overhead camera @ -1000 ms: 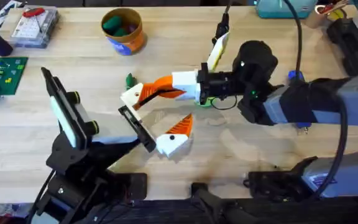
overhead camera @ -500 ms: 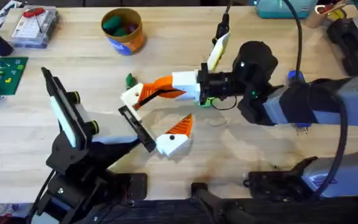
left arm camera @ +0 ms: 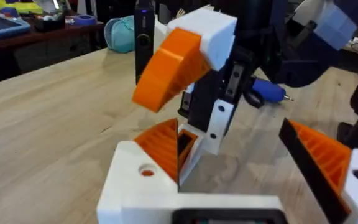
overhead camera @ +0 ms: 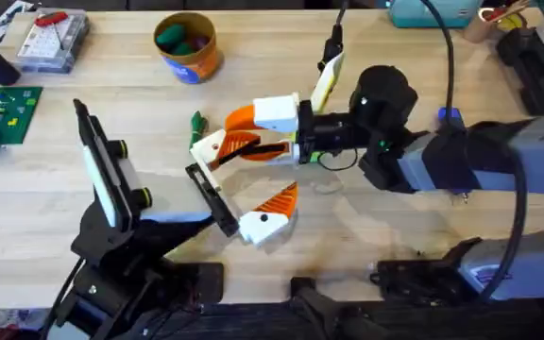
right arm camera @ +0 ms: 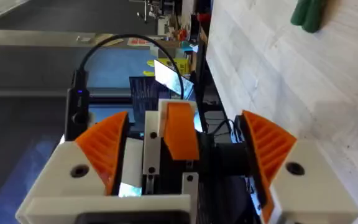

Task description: Pick up the gripper from the table and insert it into the empty holder that is missing its gripper. Then pick up a screw, insert it into the mounting hole, and use the screwdriver to tighten it. Finally, clean up the table by picking up the vegetable and placing it into the bucket.

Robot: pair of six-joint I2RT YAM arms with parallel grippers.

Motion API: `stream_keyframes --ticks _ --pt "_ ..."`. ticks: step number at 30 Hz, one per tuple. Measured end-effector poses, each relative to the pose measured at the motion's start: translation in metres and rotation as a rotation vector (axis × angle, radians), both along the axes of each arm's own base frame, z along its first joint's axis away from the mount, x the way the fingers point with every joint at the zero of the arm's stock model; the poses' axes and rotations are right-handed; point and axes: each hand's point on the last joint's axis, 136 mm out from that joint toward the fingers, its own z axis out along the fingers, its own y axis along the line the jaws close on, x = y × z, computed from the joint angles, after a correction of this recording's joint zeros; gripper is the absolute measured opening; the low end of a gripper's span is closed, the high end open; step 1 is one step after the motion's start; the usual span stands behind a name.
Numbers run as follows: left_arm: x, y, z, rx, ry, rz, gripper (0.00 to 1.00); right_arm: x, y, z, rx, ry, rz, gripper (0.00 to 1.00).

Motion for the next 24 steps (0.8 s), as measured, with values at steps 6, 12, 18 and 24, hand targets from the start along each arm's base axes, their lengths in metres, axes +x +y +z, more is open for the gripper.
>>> stream_keyframes --ticks 6,12,18,24 --pt "-0.001 -0.001 0.000 0.000 0.000 -0.008 0.990 0.001 0.000 0.000 -0.001 0.000 -0.004 0.995" --pt "-0.002 -0.001 0.000 0.000 0.000 -0.011 0.990 0.003 -0.001 -0.001 -0.002 0.001 -0.014 0.995" --pt "-0.002 -0.001 0.000 0.000 0.000 -0.011 0.990 0.026 -0.018 -0.002 -0.007 -0.006 -0.085 0.995" --pt "-0.002 -0.001 0.000 0.000 0.000 -0.011 0.990 0.059 -0.041 -0.016 -0.094 0.032 -0.155 0.995"
